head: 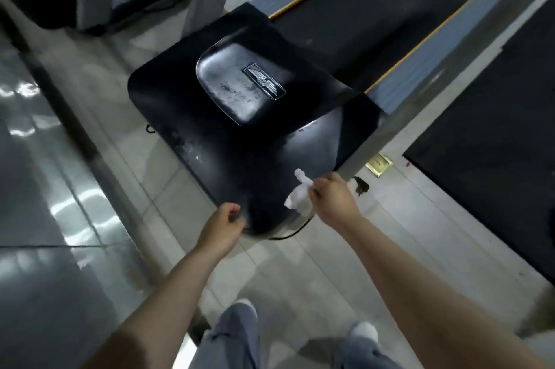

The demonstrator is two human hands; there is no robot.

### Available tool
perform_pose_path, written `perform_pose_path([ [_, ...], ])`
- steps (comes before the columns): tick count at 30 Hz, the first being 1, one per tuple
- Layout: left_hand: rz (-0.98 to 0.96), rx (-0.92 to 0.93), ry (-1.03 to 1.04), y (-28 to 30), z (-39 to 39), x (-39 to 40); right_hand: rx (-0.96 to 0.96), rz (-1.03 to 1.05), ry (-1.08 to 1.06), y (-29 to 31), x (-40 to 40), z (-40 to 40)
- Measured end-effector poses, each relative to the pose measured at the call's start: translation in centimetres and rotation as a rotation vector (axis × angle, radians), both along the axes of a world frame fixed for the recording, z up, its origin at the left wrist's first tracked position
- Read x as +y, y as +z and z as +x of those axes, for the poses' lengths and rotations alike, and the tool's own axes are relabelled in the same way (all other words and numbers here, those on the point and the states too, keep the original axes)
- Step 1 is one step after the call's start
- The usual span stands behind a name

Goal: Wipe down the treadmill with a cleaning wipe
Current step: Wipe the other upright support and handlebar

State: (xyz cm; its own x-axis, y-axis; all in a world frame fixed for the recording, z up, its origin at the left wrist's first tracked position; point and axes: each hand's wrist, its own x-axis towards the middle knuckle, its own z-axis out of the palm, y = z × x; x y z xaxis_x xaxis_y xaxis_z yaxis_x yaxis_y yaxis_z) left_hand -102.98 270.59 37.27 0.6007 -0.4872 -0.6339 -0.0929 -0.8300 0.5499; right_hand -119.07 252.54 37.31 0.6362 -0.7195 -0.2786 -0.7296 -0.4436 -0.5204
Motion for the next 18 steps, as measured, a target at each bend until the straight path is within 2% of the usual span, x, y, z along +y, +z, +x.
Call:
perform_pose_path([
  [4,-0.009,0.070,0.171,-7.5,0.6,0.4,-0.062,0.028,0.067,-7.7,-1.7,5.9],
  [7,-0.039,0.075,0.268,-12.6,1.6,1.2,-0.165,-0.121,0.247,-13.6,-1.6,11.1],
  [9,-0.044,0.081,0.302,-15.4,1.9,1.9,-0.159,-0.224,0.379,-17.0,-1.5,14.2],
  [13,-0.076,0.076,0.340,-19.9,2.6,3.1,-0.168,-0.371,0.472,-22.8,0.2,18.2],
  [14,-0.075,0.071,0.340,-20.7,3.2,3.2,-0.170,-0.450,0.594,-23.7,1.7,18.8],
  [16,-0.033,0.037,0.301,-21.5,4.9,3.0,-0.118,-0.554,0.974,-25.5,4.6,20.0],
  [17,-0.006,0.000,0.269,-21.3,5.8,3.0,-0.120,-0.579,1.094,-25.7,4.7,21.4],
  [18,0.007,-0.039,0.242,-20.9,6.6,3.0,-0.133,-0.591,1.127,-25.3,4.0,23.3],
])
